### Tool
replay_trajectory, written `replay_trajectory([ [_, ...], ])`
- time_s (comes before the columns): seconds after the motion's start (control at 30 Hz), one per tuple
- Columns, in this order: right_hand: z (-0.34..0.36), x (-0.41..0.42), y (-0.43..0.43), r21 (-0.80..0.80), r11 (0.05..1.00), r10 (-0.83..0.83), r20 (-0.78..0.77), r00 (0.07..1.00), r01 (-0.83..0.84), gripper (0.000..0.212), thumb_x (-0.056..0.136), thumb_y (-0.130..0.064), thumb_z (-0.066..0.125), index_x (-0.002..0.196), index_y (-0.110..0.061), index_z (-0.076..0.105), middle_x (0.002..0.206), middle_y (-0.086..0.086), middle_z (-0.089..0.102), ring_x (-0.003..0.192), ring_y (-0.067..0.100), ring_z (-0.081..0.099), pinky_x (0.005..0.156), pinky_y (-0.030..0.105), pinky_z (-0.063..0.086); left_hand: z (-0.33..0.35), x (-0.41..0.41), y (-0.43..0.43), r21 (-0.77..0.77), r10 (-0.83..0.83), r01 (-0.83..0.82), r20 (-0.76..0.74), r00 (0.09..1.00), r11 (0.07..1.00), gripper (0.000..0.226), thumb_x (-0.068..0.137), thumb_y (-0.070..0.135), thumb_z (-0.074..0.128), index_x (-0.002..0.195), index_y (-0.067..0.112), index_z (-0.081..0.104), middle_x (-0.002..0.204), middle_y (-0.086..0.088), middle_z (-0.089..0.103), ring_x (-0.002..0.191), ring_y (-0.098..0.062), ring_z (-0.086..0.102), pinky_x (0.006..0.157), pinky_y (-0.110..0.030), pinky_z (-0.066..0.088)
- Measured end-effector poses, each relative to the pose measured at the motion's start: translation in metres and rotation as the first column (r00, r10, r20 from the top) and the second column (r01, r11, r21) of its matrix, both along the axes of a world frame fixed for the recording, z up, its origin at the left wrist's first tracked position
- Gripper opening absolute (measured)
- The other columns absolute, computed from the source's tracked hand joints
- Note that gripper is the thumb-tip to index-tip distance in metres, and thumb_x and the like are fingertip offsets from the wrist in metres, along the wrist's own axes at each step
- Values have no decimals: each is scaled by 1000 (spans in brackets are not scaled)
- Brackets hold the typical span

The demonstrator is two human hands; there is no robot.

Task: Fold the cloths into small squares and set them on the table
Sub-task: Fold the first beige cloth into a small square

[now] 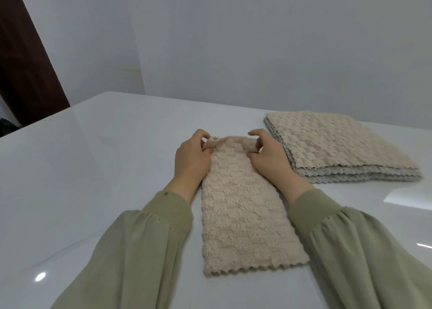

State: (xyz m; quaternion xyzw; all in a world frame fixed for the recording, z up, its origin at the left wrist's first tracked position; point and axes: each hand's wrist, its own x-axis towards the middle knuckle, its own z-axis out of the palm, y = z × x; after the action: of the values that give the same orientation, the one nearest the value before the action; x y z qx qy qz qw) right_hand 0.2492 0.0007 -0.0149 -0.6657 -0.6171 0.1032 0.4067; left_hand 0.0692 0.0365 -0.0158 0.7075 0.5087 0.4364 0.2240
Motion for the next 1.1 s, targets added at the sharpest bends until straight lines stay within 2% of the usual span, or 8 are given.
replay_trajectory([
  [0.1,1,-1,-9,130,986,-102,-37,994,106,42,84,-1,61,123,-16,56,87,-3,53,84,15,50,77,23,39,2,0,-9,146,19,-20,6,1000,989,15,90,15,58,102,20,66,81,11,61,77,-9,54,67,-20,37],
  [0.2,-1,2,-24,229,966,-125,-8,992,123,23,81,3,59,98,-10,67,86,0,59,83,15,50,75,25,38,0,-3,-19,230,37,-34,-9,999,973,14,84,5,58,88,13,68,82,8,60,84,-12,51,72,-20,36],
  [0.3,-2,5,-40,270,956,-121,15,992,113,27,72,13,59,85,-8,70,80,-2,54,85,15,46,69,16,33,-1,-8,-29,252,54,-61,34,998,966,12,80,2,62,84,12,68,85,2,60,87,-17,51,75,-22,38],
  [0.5,2,-4,-73,124,988,-60,-269,961,97,38,76,12,54,84,-22,70,61,-3,57,50,0,45,49,9,33,13,-26,-62,-221,-53,95,190,980,971,19,83,4,55,82,16,69,59,-3,60,48,-16,47,49,-29,41],
  [0.7,3,-14,-106,35,999,4,-528,849,17,31,85,3,45,77,-14,70,55,5,50,50,17,36,48,24,28,21,-35,-80,-448,-78,185,246,966,875,19,87,16,54,74,9,66,60,-5,61,47,-17,58,46,-24,41],
  [0.93,-1,-12,-99,-92,996,-20,-253,967,-3,16,83,-9,58,83,-21,68,70,-4,58,52,0,48,51,13,38,17,-34,-72,-384,-152,107,-90,984,917,15,78,28,72,73,17,64,65,5,62,50,-4,54,51,-21,41],
  [1.03,-1,-12,-99,-120,992,25,-131,991,-41,29,80,-5,53,99,-24,63,89,-10,56,77,7,53,67,20,38,14,-35,-71,-72,-103,80,-424,900,994,23,75,46,72,76,25,62,87,13,52,81,-4,48,71,-23,38],
  [1.1,-2,-12,-97,-120,992,36,-60,998,-43,35,80,-4,52,106,-24,61,99,-10,57,91,8,52,75,19,37,11,-31,-72,122,-131,211,-470,873,970,27,73,49,72,85,26,64,96,14,50,94,-6,42,82,-22,36],
])
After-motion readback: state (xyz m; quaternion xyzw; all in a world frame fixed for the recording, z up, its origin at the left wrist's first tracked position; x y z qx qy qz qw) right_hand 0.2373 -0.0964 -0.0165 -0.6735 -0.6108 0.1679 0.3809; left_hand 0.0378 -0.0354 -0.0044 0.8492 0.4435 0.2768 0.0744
